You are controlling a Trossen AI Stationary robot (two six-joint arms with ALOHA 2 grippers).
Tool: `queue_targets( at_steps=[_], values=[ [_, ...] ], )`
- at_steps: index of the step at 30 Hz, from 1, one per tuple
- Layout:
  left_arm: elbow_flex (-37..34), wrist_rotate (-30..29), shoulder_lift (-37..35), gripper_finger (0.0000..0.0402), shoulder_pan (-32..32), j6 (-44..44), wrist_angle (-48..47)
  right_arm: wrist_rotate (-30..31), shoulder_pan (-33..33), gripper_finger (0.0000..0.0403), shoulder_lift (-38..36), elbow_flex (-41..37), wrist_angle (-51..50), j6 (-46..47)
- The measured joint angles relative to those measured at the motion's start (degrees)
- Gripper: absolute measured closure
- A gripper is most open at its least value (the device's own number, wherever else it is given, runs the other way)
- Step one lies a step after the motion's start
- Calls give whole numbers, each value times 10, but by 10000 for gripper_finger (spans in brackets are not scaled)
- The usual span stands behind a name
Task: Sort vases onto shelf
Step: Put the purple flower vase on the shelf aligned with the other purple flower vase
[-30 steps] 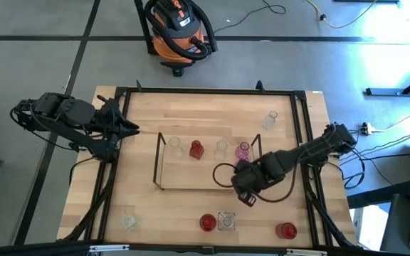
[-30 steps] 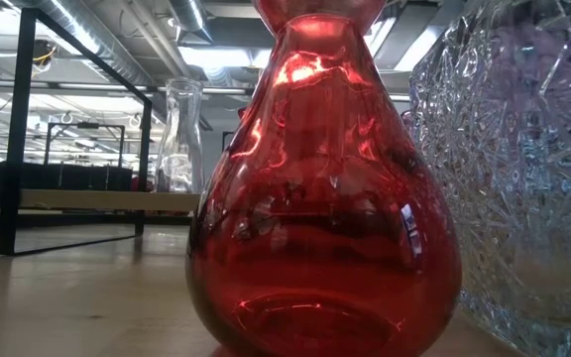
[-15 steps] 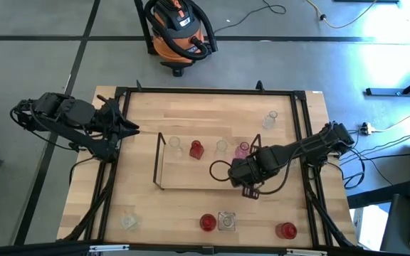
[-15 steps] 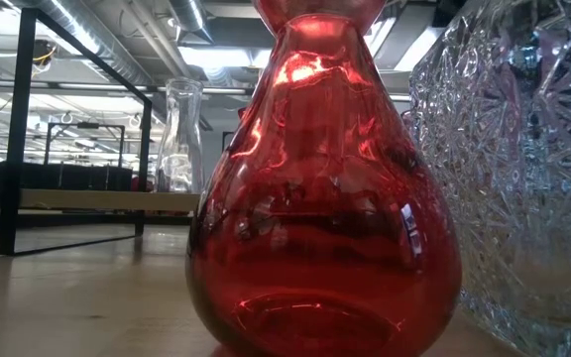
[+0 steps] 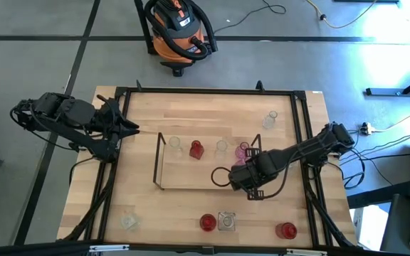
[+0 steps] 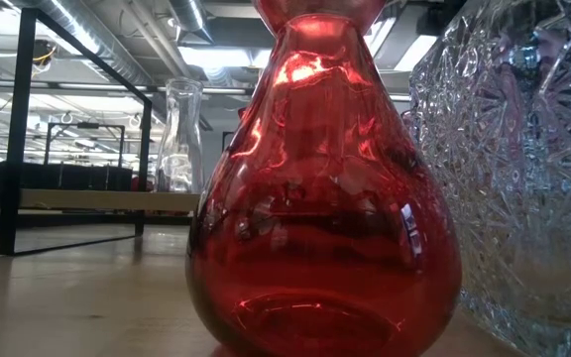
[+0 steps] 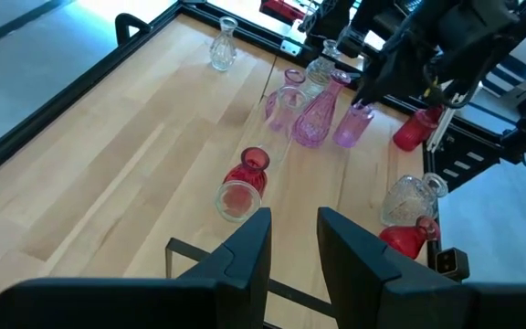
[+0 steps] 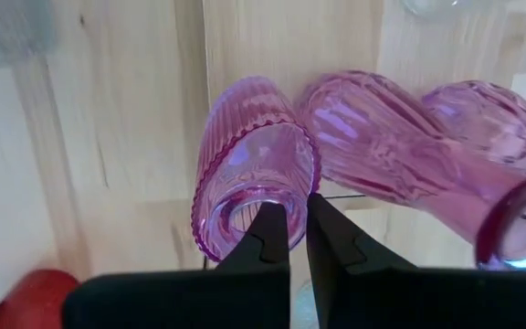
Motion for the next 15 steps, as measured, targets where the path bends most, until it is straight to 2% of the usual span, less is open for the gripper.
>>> queue_targets(
  at_steps=[15],
  values=[
    [0,0,0,316,0,-3,0,-11,0,400,3,-19,47,-47]
  ],
)
